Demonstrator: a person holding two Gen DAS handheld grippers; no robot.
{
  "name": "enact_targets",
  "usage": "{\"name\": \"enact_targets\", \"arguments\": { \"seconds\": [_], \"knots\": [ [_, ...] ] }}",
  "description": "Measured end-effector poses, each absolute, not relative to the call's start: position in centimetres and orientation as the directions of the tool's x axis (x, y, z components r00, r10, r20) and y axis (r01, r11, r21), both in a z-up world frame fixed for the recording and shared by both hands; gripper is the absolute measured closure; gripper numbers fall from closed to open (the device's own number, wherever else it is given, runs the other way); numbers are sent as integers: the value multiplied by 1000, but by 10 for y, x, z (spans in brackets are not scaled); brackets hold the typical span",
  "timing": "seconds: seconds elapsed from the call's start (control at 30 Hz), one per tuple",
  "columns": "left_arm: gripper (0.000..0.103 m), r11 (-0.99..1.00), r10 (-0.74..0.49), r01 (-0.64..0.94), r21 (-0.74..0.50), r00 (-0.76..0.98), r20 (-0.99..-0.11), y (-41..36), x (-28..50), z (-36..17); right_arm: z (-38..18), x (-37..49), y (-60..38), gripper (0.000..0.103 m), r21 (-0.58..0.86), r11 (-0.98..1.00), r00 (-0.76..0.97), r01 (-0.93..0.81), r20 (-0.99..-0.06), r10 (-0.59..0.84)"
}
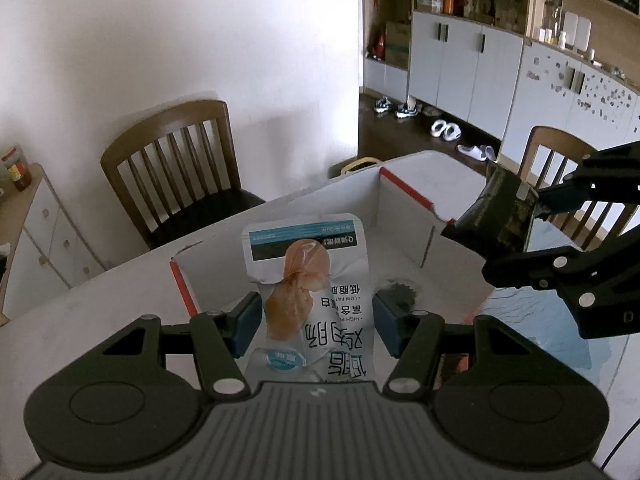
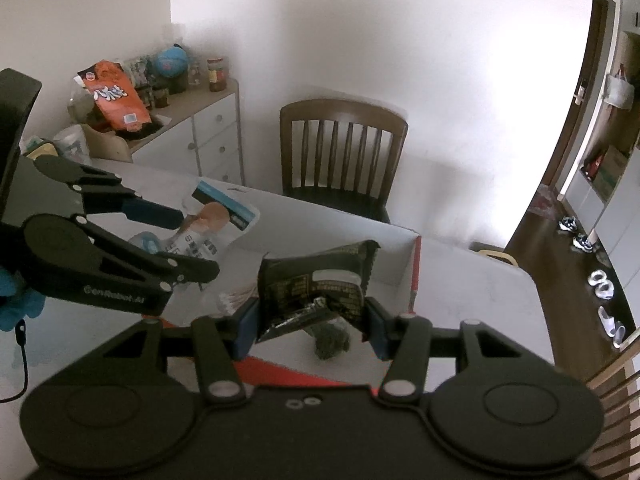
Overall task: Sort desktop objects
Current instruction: 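Carry the white pouch into the red box while the right tool carries the black snack bag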
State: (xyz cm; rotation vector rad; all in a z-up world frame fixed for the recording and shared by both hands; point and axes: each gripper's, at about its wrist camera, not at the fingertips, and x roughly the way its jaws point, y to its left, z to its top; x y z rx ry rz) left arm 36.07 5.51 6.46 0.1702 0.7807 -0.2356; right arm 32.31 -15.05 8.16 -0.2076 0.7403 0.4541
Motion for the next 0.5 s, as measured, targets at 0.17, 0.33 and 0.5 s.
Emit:
{"name": "enact_targets", "arguments": {
  "seconds": [0.17,0.33,0.5],
  "knots": [
    [43,959,-151,278,56,667,-729,60,379,55,72,340,-145,49,-8,890,630,-456,-709,317],
    [43,955,-149,290,57,641,-753,63,395,41,58,354,-140,49,-1,895,609,-446,-733,303],
    [43,956,-136,287,61,617,-775,67,411,24,45,368,-135,49,2,899,585,-439,-758,288]
  ]
}}
